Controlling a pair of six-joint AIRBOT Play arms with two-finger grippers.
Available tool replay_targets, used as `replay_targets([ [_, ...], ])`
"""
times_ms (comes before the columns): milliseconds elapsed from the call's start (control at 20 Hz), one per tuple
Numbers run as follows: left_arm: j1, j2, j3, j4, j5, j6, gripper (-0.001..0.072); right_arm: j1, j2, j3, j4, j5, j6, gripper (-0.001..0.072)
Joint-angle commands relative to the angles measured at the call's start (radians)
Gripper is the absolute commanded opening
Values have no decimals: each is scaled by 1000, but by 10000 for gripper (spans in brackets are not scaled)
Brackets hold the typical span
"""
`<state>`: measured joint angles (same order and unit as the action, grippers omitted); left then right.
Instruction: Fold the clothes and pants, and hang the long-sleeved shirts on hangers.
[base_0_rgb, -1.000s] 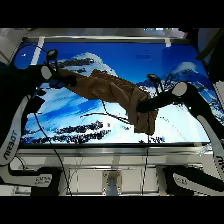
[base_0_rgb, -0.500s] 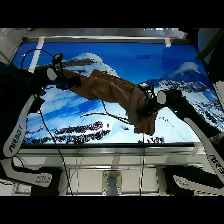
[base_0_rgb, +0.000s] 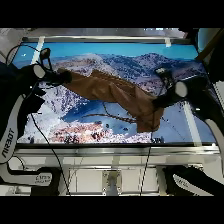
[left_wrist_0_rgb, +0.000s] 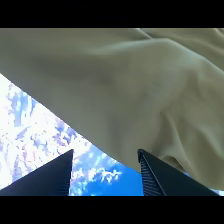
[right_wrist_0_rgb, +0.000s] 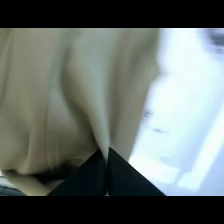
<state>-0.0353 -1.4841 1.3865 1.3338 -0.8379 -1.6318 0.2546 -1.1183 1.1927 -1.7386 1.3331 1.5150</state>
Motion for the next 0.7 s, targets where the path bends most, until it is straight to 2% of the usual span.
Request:
replay_targets([
  [0,50,40,1,0,9,-3,446,-107,165,63,-94,78,3,29],
  [150,55,0,0,0,118,-51,450,-222,207,62,-18,53,19,29],
  [250,63,-51,1,0,219,-134,450,-249,180,48,23,40,19,29],
  [300,68,-75,1,0,237,-148,450,-249,164,35,34,21,19,30],
  [400,73,-130,1,1,214,-149,456,-248,117,14,71,-25,19,30],
  [450,76,-157,1,0,200,-149,525,-248,86,14,91,-47,18,30],
  [650,68,-237,1,1,183,-134,533,-248,-29,14,167,-143,15,29],
])
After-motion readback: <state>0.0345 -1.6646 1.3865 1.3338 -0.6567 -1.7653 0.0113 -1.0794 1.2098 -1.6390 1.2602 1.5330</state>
